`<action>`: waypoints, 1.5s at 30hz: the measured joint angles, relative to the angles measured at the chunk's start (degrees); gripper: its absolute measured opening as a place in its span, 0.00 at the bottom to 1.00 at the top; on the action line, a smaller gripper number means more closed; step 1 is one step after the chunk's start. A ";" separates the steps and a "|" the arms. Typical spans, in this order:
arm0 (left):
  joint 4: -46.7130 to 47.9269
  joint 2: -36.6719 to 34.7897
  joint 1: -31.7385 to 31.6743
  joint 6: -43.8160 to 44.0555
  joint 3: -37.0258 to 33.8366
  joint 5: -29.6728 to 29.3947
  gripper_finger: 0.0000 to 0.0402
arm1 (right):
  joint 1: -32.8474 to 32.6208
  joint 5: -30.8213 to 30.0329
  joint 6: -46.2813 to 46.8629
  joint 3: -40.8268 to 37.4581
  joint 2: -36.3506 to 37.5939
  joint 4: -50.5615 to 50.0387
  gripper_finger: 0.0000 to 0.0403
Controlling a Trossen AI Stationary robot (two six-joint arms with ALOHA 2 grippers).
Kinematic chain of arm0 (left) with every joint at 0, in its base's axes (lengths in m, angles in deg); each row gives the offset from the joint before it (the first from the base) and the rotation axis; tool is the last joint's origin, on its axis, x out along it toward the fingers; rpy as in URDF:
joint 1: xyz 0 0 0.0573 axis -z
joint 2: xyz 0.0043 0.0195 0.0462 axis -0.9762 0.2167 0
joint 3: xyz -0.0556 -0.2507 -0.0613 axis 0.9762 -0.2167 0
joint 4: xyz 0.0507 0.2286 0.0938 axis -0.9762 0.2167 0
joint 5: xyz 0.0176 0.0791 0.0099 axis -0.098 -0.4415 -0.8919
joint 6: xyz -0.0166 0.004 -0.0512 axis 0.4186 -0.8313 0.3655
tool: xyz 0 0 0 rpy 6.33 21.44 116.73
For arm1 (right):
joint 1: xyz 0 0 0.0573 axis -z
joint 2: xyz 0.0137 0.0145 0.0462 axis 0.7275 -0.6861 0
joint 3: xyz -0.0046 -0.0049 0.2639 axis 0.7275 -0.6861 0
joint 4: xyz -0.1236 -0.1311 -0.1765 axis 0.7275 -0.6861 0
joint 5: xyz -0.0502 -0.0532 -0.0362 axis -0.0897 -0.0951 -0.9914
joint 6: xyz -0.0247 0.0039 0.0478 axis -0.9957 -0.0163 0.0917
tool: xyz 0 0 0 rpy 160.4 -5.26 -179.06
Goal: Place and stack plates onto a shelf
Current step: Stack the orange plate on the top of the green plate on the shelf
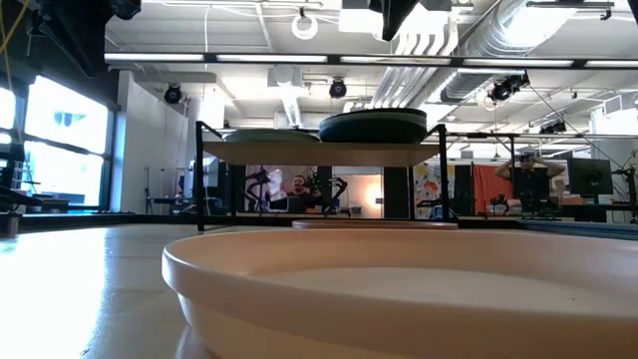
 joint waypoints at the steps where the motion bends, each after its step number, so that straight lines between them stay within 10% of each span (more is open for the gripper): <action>1: 0.00 0.00 0.00 0.52 0.00 0.08 0.21 | 0.19 0.02 -0.43 0.00 0.02 -0.15 0.23; 6: 0.00 -0.02 0.00 1.90 0.01 0.08 0.21 | 1.48 -0.02 -1.21 -2.17 1.75 -0.55 0.23; 15: -0.04 -0.02 0.00 2.23 0.02 0.08 0.21 | 4.43 3.35 7.21 -36.31 24.54 21.09 0.23; 24: -0.08 -0.02 0.00 2.26 0.02 -0.02 0.21 | 4.42 3.56 15.49 -54.72 38.79 37.04 0.23; 45: -6.75 0.08 0.00 2.23 0.04 -0.29 0.21 | -2.01 11.61 0.68 -74.99 34.22 71.41 0.23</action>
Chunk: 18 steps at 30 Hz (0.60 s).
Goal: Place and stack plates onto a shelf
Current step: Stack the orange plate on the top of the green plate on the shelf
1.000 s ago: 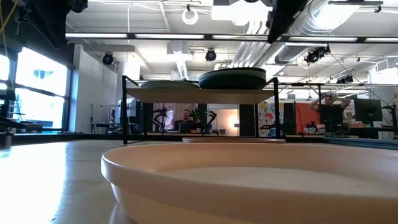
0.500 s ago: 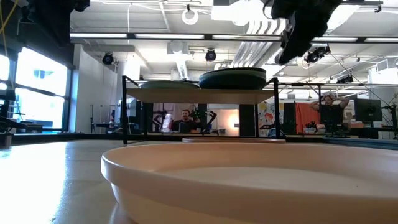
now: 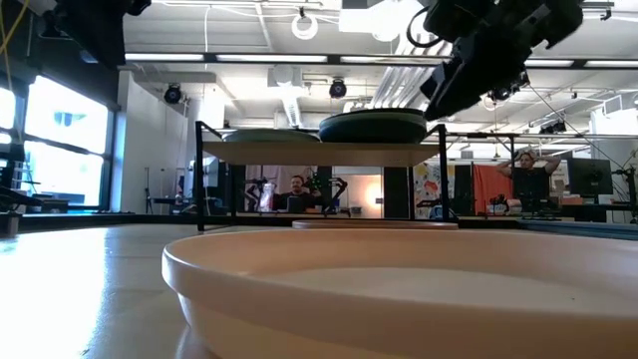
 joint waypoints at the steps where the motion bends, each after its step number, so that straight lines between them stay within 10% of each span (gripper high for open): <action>1: -0.01 0.21 -0.01 0.00 0.02 0.00 0.21 | -0.54 0.02 -0.10 0.00 -0.70 0.06 0.23; 18: -0.88 1.30 -0.02 -0.09 0.02 0.02 0.21 | -5.33 -1.21 -5.16 0.15 -12.83 7.20 0.23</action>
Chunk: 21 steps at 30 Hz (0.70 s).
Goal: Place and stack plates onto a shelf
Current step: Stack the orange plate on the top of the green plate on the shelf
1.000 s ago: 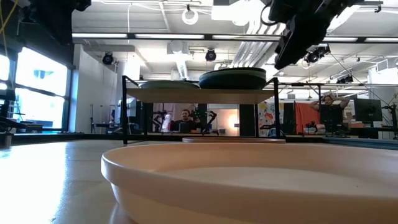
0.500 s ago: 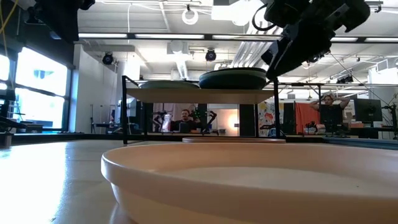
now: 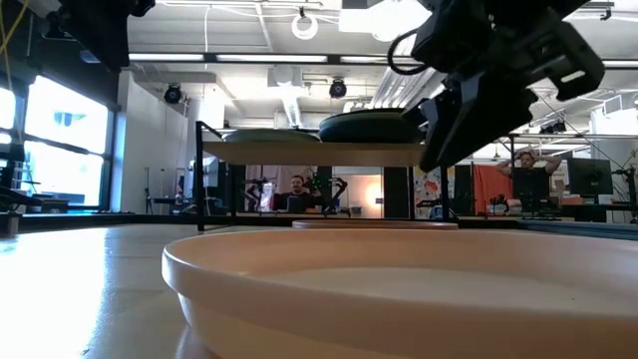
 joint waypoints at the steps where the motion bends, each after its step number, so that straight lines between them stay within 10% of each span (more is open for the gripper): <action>1: 0.01 0.03 0.00 0.00 0.00 0.00 0.21 | 0.00 -0.06 -0.31 0.00 -0.56 0.65 0.23; 21: -0.01 1.62 0.00 0.02 -0.04 0.02 0.21 | 0.20 -9.63 -2.54 0.04 -9.04 2.45 0.23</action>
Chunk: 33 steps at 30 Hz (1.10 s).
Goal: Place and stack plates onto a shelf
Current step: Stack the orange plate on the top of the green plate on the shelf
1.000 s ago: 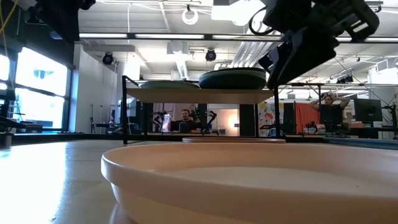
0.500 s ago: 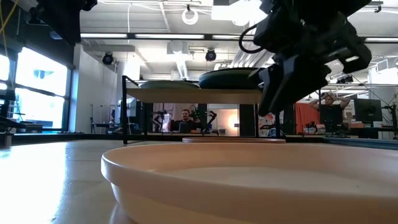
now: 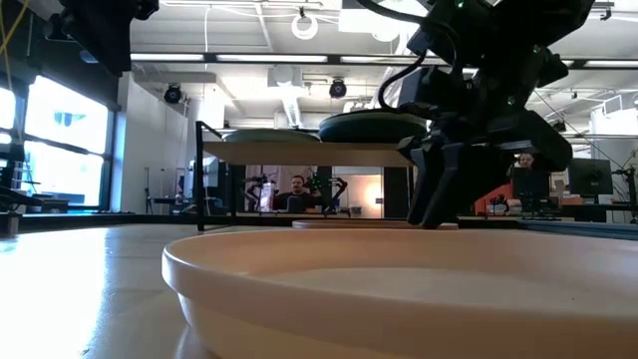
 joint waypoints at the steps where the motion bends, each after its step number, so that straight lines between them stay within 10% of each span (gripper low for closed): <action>1: -0.02 0.07 0.00 0.00 0.00 0.00 0.21 | 0.04 0.09 0.00 0.00 0.00 -0.03 0.23; 26: 0.02 0.03 0.00 -0.02 0.00 0.00 0.21 | 0.65 0.26 0.44 -0.04 -3.05 -1.31 0.23; 33: 0.02 0.03 0.01 -0.02 0.00 0.00 0.21 | 0.62 0.55 0.45 -0.07 -2.99 -1.06 0.05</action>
